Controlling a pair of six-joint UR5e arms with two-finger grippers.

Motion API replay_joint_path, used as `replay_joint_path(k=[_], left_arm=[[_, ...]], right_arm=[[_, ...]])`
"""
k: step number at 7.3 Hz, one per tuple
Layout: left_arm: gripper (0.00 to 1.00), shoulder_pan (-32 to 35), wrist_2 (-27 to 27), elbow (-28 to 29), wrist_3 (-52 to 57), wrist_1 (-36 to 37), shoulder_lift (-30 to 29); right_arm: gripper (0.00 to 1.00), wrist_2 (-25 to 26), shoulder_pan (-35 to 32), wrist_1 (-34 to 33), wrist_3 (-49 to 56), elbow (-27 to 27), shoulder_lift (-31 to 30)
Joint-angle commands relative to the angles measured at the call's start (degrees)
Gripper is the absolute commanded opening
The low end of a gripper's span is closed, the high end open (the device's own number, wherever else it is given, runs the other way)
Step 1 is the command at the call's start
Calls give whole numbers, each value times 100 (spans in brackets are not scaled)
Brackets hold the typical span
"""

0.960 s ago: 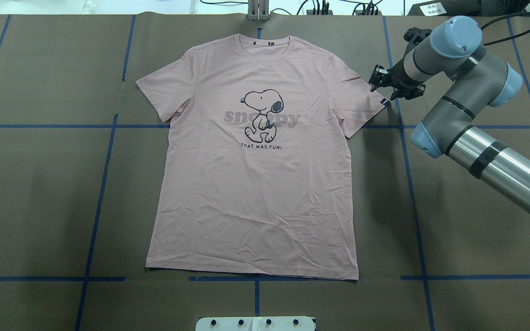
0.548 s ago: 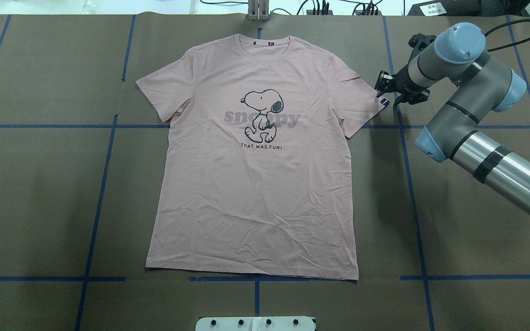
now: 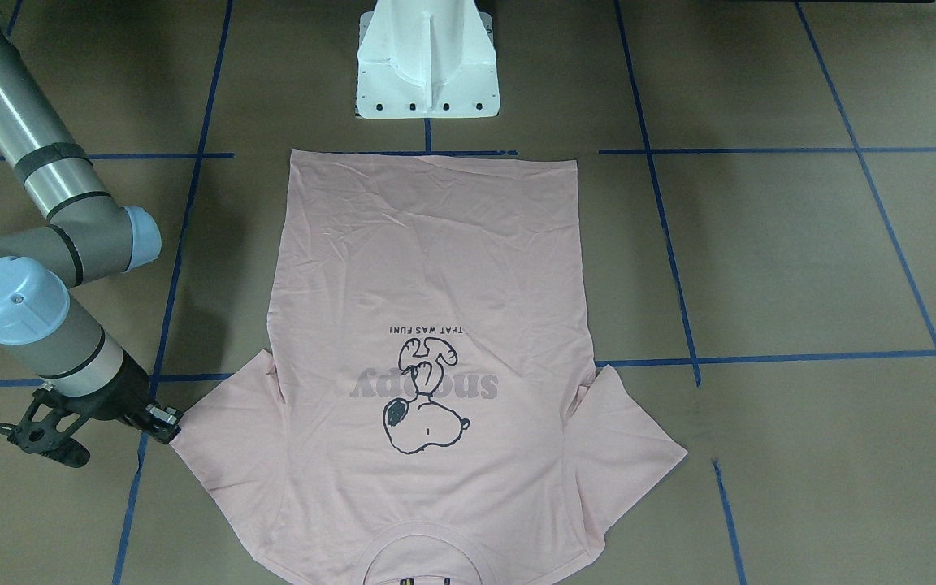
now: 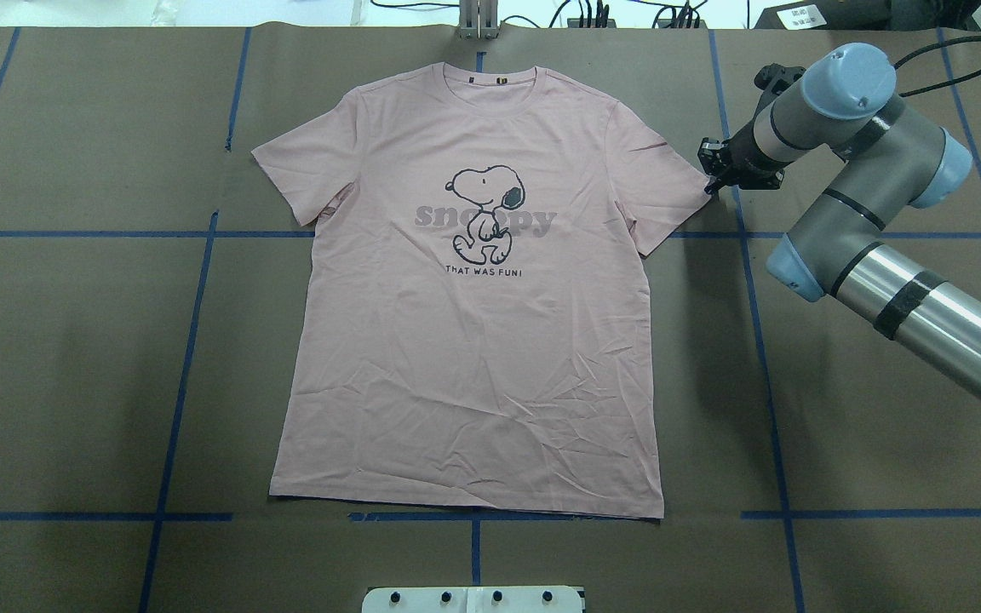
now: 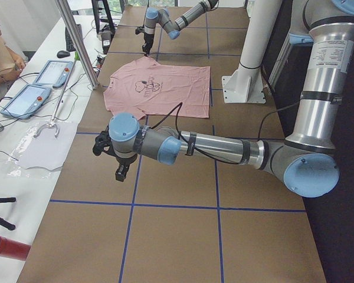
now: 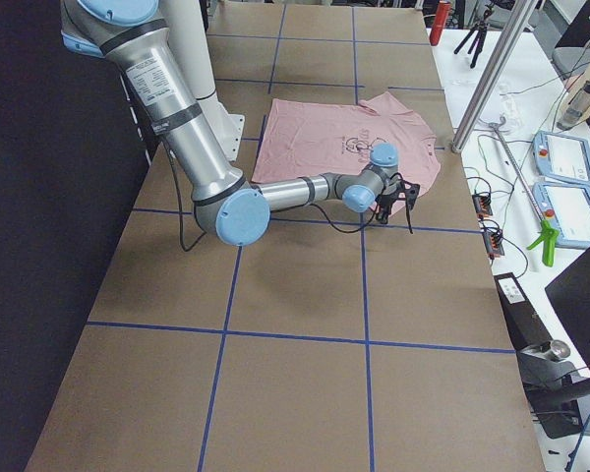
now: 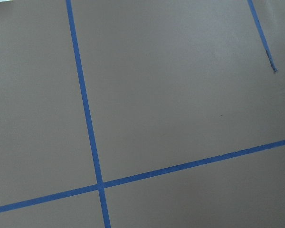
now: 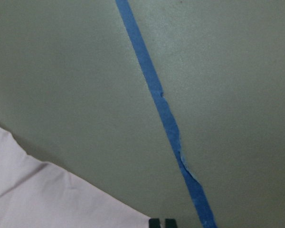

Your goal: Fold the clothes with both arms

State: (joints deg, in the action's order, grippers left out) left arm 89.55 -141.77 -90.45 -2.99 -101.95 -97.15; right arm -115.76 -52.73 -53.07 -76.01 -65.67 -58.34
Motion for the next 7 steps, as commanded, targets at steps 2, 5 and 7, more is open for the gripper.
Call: replay_joint_path(k=[2,5,7], left_arm=[[100,9,-96,-8,0,0,12],[100,9,-132,-218,0,0,91],[100,1,-123,-271,0,0,82]], right_arm=[[0,-17,9,-81,-124,-51,356],[0,567,393,-213,-704,150,1225],[0,1139,849,-195,-705,774,1755]])
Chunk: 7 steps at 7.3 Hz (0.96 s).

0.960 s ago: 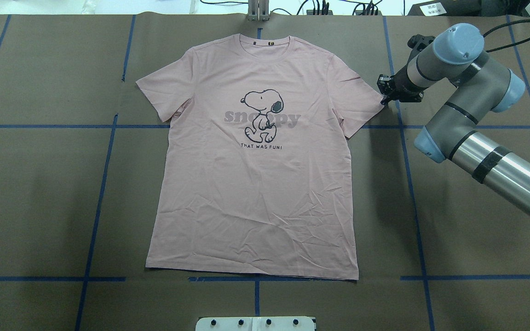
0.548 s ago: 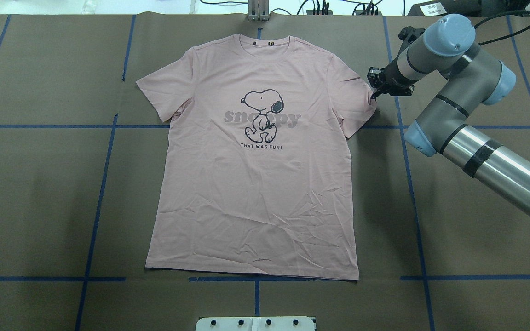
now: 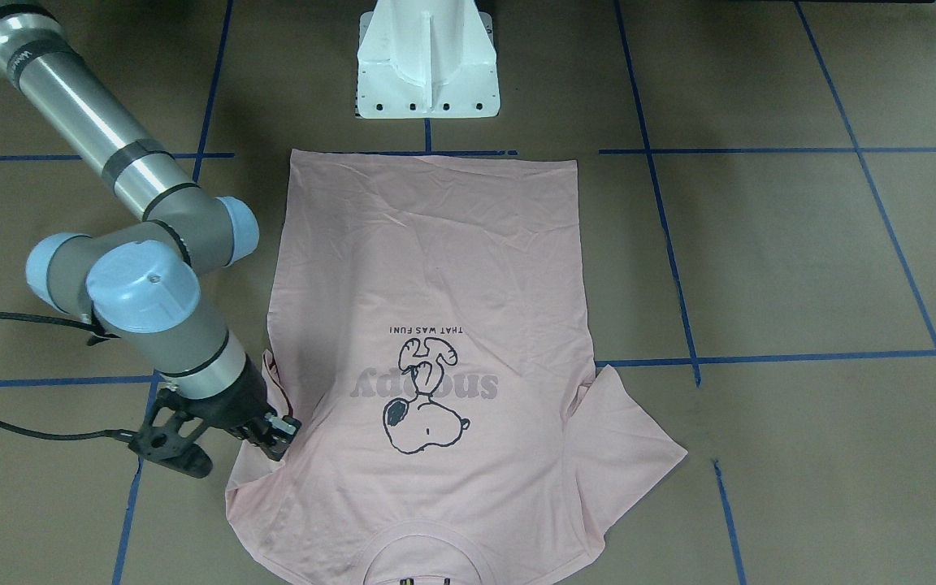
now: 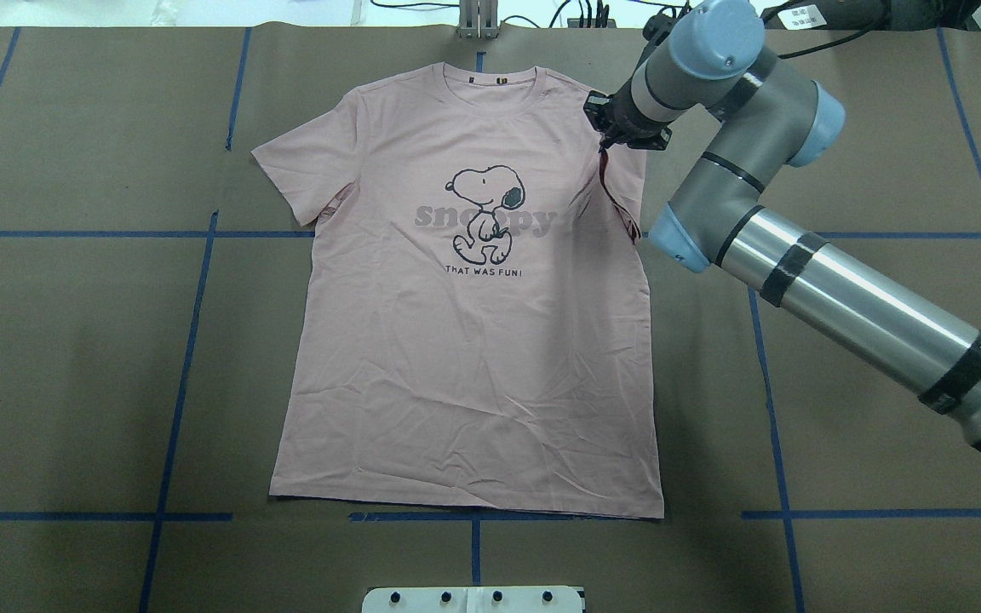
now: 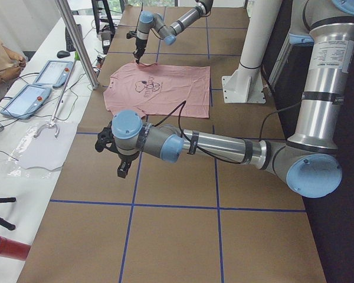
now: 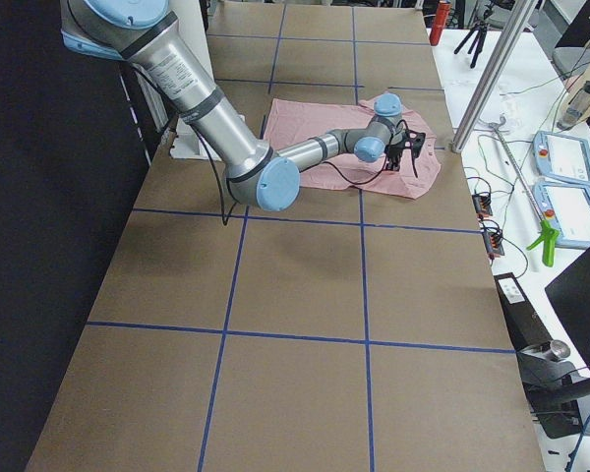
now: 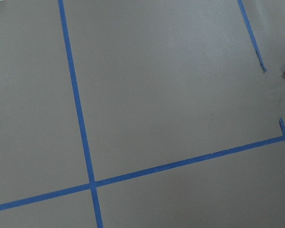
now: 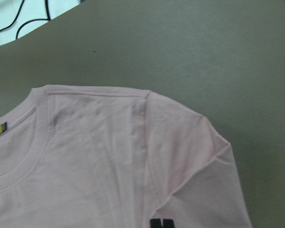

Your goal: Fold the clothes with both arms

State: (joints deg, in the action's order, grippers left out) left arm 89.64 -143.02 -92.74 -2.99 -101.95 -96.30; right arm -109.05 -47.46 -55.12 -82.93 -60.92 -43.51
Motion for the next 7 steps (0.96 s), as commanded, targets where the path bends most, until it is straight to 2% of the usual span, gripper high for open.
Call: replay_joint_path(k=[1,2,3,5,6,7], left_arm=[[100,-17,-7,-103,0,-9,-29],[100,-17,-129,-113,9,-166,-38],[100,-121,-260,-95,-35,-637,-56],[100,-656,-192,-95,-1381,-1446,-143],[100,-1250,-122,305,-2128,-1511,-561],[100,-2117,662,962,-2988,-1460,-1523]], right_arm=[[91,733,482,10,-4,318,316],[100,867,536,10,31,379,404],[100,877,528,10,66,449,405],[100,807,414,10,32,336,448],[100,389,170,-8,40,83,396],[100,-242,-181,-16,58,-67,326]])
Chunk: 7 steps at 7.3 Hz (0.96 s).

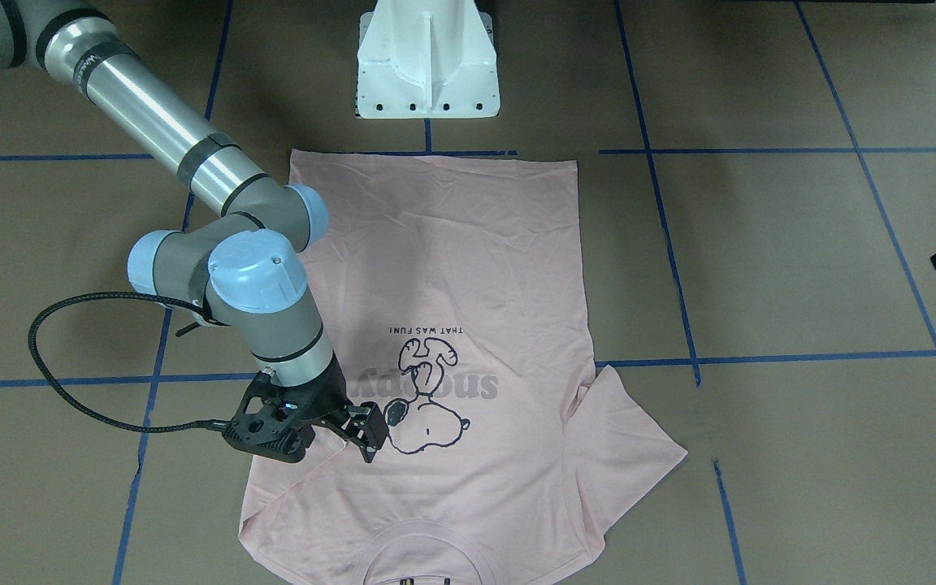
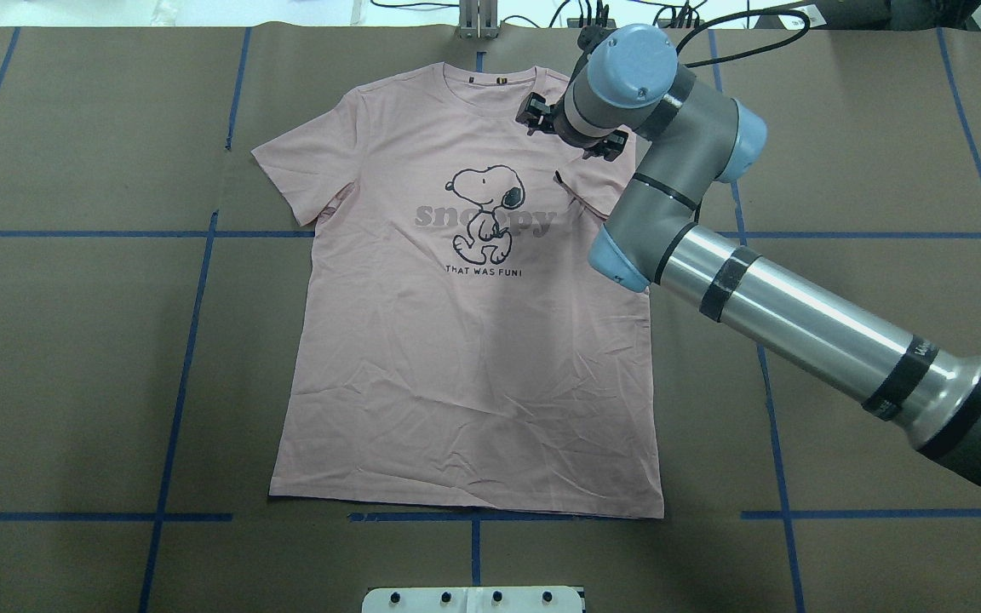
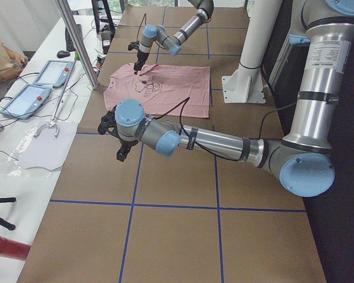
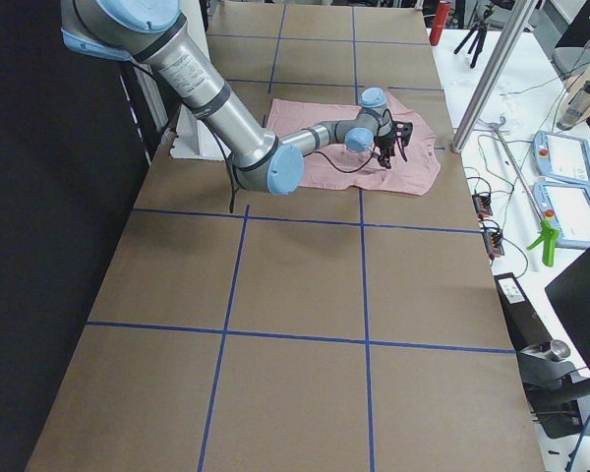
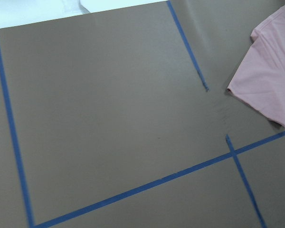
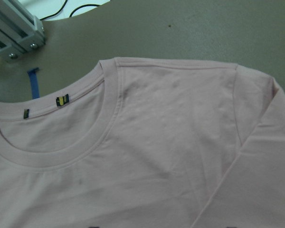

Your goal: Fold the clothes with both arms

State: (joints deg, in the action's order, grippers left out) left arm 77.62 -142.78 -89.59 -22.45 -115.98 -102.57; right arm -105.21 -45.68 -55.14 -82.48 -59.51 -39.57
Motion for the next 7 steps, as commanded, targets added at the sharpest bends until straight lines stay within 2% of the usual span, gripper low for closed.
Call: replay_joint_path(k=[1,2,3,4,5,7], left_arm=[[100,-1455,1498,1123,-1930,-178,-1445],[100,-1756,1742,1563,-2173,-240,-1807],[100,-1811,1797,1968,-2185,-659,-2002],[100,-1873,2050,2659,-2202,-1420,-2256],[95,-2117,2296,3049,-2307,-1793,-2424],[74,-2390,2526,3184,-2562,-1823,-2575]], right_arm=[[100,-1059,-606,-6,30,-767,-512],[100,-1246,-739,20,56,-1556,-1178],[100,-1335,-758,12,48,-2060,-1559],[100,-1414,-767,29,48,-2222,-1719],[100,-1397,-758,38,56,-2215,-1738],[100,-1362,-758,38,117,-2171,-1721]])
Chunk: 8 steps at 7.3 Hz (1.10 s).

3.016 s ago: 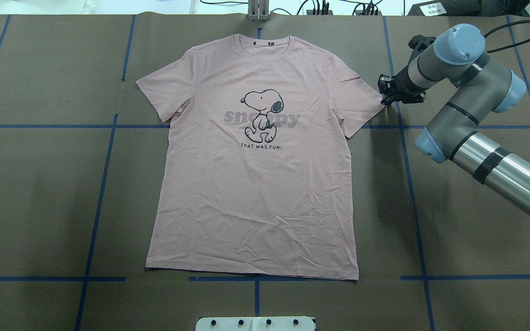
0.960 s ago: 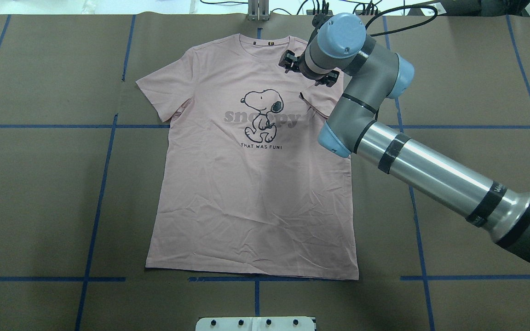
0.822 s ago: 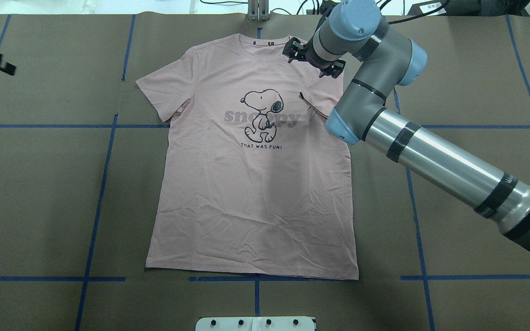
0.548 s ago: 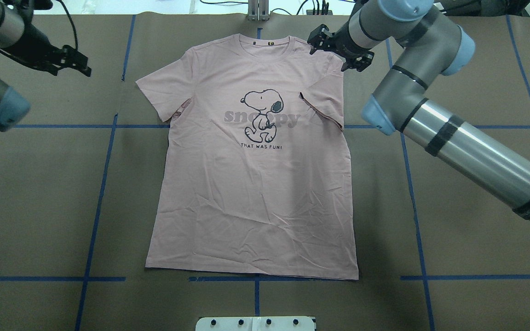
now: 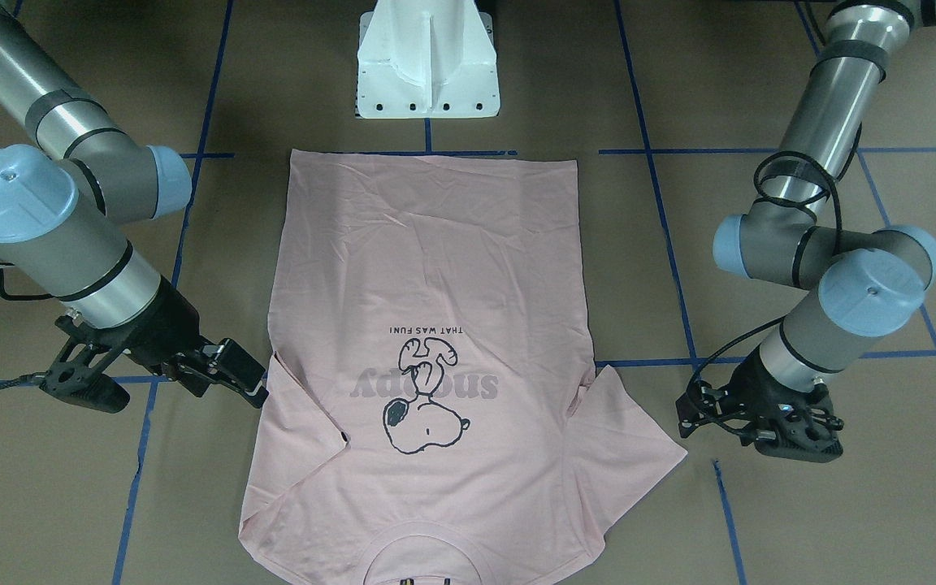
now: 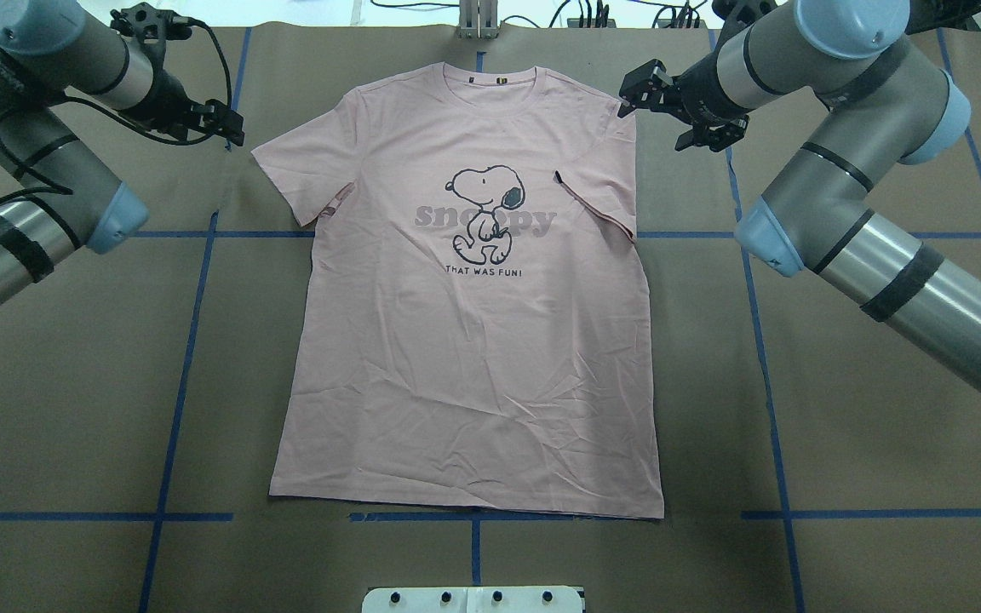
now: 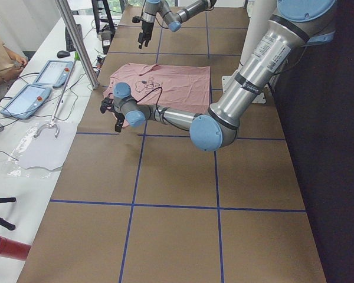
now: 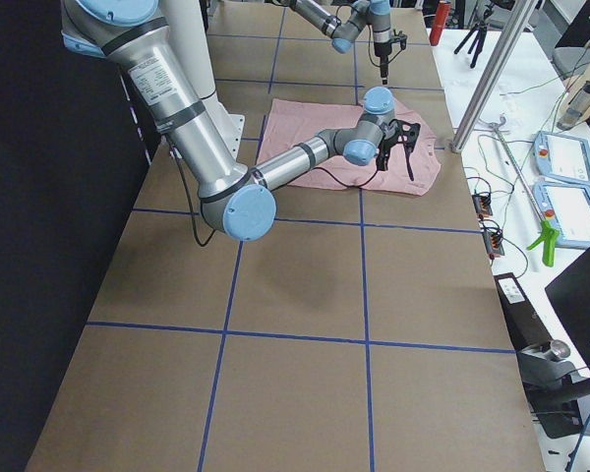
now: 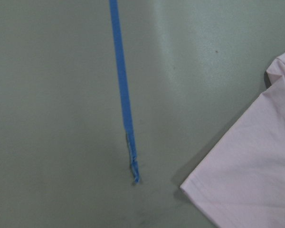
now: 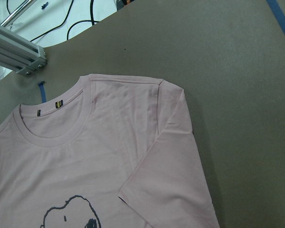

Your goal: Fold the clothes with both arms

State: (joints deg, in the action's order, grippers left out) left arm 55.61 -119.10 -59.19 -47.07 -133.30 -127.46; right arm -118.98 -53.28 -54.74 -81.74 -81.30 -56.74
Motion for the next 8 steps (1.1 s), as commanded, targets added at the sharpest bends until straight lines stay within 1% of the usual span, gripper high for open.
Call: replay_joint_path(k=[1,2,3,4,6,7,8], left_arm=[[64,-261,421,222,-101,-100,-112],[61,-270,432,319,-101,-100,-164],[56,-270,449,555,-92,-152,-295],[45,-270,450,636,-92,-222,-332],[0,-270,441,636,-92,-223,-367],[0,-262,423,584,-109,-223,-411],[0,-262,380,253,-188,-188,-455]], right_arm=[[100,15,-16,-10,209,53,-4],[100,15,-16,-11,228,62,-4],[100,24,-7,-11,229,62,-4],[100,24,-7,-11,237,70,-4],[100,24,-7,-11,255,79,-4],[100,24,-7,-11,255,79,-4],[100,24,1,-11,255,97,5]])
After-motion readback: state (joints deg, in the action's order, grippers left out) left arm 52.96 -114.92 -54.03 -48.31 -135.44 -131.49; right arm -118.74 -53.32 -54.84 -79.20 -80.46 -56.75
